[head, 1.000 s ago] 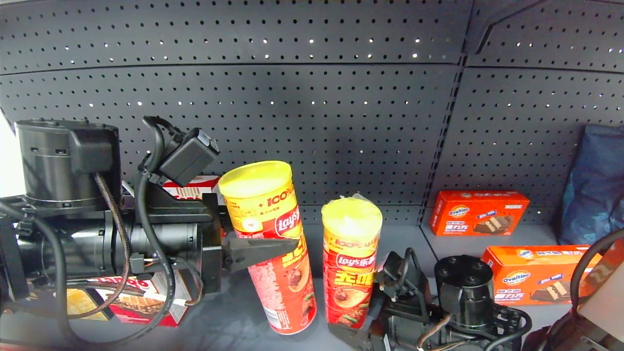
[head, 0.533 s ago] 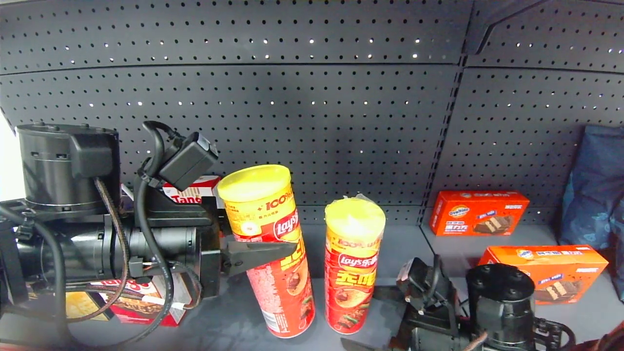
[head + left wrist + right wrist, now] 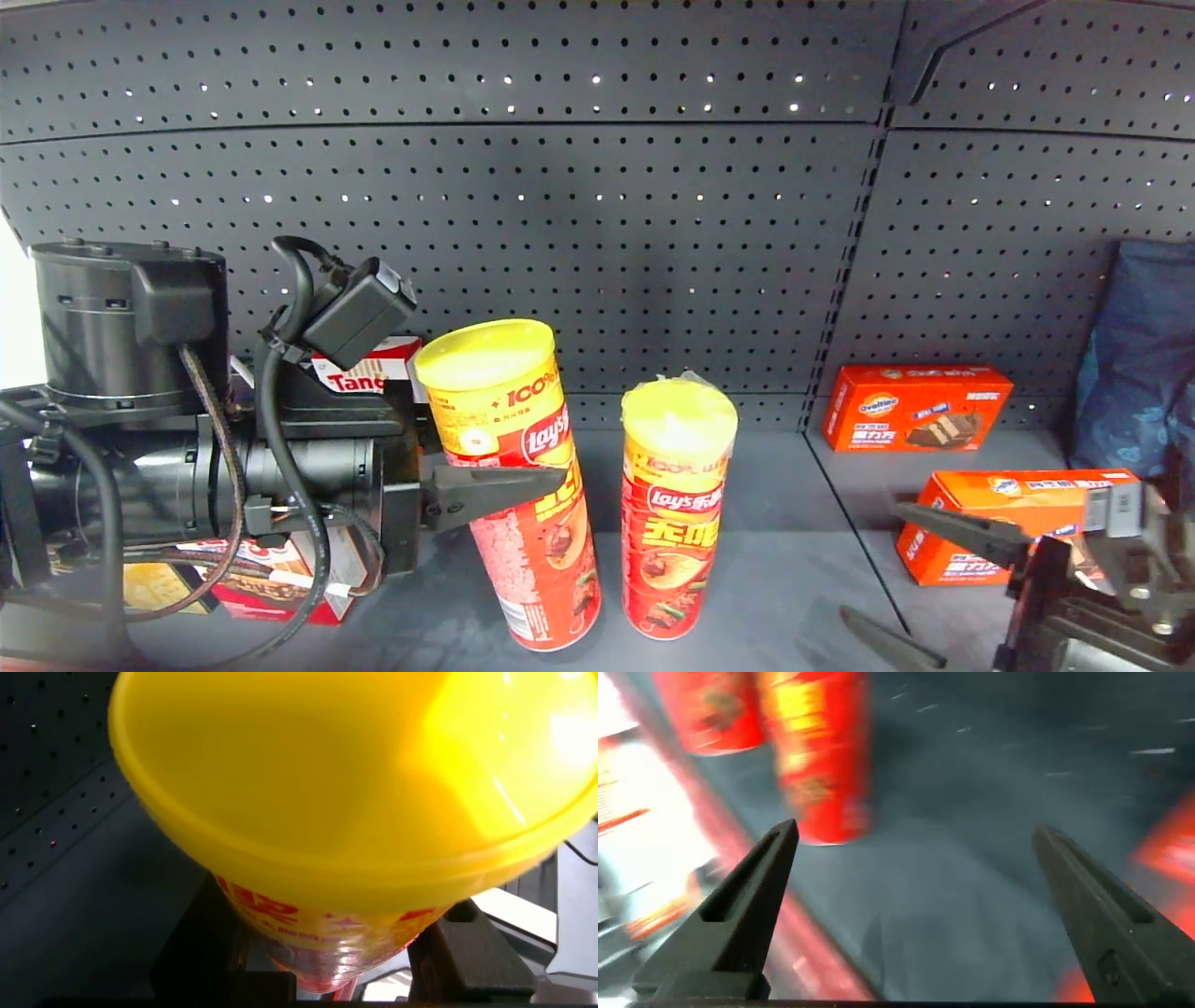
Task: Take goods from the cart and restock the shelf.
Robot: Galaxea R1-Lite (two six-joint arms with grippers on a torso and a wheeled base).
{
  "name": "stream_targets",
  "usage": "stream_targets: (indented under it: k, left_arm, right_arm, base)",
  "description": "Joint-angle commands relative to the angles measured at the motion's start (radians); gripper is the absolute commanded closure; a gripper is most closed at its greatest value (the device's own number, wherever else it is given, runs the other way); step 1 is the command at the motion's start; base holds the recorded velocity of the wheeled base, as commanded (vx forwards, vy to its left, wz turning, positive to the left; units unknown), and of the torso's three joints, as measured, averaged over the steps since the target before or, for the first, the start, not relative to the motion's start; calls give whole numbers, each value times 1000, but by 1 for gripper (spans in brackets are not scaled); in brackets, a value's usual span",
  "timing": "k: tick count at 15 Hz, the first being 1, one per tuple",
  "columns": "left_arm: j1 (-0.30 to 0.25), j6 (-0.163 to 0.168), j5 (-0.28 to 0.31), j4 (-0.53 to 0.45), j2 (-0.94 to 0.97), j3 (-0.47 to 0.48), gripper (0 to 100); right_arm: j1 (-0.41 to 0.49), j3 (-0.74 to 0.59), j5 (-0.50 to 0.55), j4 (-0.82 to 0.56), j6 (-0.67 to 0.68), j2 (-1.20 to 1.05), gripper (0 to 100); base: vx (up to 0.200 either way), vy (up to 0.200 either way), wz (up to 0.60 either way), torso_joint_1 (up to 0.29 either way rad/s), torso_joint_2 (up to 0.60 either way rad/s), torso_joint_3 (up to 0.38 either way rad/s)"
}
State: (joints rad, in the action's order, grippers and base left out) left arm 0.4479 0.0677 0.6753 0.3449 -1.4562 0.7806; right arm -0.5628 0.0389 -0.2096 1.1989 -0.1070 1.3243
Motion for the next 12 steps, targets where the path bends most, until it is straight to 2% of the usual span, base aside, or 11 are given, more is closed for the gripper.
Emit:
stream_targets:
  k: [1, 4, 6, 8, 10, 11, 12]
  left_arm:
    - [0, 0, -2, 0, 0, 0, 100]
    - [-1, 0, -3, -1, 10, 2, 100]
    - [0, 0, -13, -3, 16, 0, 100]
    - [0, 1, -20, -4, 36, -26, 100]
    - [-1, 0, -20, -3, 69, -66, 100]
    - [-1, 0, -20, -3, 69, -66, 100]
    - [-1, 0, -20, -3, 89, -83, 100]
  right_arm:
    - [201, -39, 1, -38, -25, -223, 0]
    - [360, -39, 2, -91, -19, -333, 0]
    - [452, -39, 10, -183, -2, -450, 0]
    - [547, -39, 81, -366, 7, -608, 0]
    - [598, -39, 119, -590, 32, -807, 0]
    - [598, -39, 119, -590, 32, -807, 0]
    - [604, -39, 119, -875, 50, -1060, 0]
  base:
    - [0, 0, 0, 0, 0, 0]
    - [0, 0, 0, 0, 0, 0]
    - [0, 0, 0, 0, 0, 0]
    - [0, 0, 0, 0, 0, 0]
    - [0, 0, 0, 0, 0, 0]
    - [0, 0, 0, 0, 0, 0]
    - [0, 0, 0, 0, 0, 0]
